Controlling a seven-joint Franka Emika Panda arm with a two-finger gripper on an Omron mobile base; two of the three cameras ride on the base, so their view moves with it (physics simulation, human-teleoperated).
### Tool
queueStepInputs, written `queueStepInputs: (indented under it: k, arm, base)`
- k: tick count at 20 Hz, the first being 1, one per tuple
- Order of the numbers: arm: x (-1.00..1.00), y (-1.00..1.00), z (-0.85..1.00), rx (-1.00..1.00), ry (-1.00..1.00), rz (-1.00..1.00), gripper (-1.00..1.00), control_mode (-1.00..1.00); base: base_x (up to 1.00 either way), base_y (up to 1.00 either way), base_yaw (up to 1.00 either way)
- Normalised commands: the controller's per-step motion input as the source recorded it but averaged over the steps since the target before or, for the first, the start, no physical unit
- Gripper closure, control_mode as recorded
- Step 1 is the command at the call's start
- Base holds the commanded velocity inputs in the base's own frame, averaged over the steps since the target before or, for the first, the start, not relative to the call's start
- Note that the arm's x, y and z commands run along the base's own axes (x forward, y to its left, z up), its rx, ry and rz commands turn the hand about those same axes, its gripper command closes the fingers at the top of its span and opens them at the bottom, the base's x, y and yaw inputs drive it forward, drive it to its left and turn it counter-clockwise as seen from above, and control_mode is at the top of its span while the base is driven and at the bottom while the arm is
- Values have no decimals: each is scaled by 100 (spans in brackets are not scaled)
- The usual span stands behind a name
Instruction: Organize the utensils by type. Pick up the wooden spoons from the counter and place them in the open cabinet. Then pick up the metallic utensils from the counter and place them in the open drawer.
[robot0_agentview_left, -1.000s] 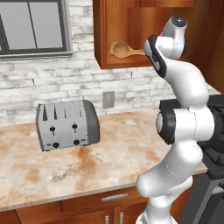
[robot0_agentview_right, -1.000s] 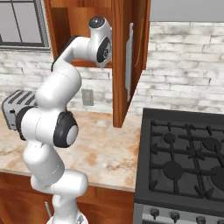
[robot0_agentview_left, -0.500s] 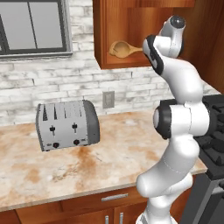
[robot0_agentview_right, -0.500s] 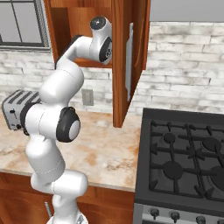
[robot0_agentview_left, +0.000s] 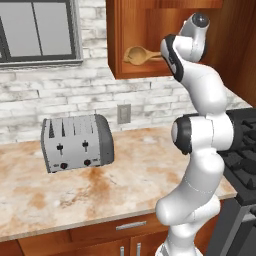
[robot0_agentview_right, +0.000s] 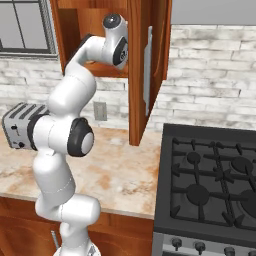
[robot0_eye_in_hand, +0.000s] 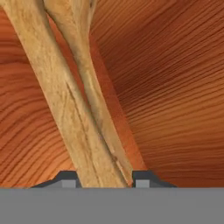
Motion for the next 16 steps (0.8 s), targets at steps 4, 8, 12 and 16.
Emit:
queueStepInputs:
  k: [4, 8, 12, 16]
  arm:
    - [1, 49, -21, -2, 0, 0, -100, -100]
    - [-25, 33, -19, 0, 0, -3, -100, -100]
    - [-40, 8, -10, 0, 0, -9, -100, -100]
    - [-33, 0, -4, 0, -1, -10, -100, -100]
  base:
    - [0, 0, 0]
    - [0, 0, 0]
    - [0, 0, 0]
    - [0, 0, 0]
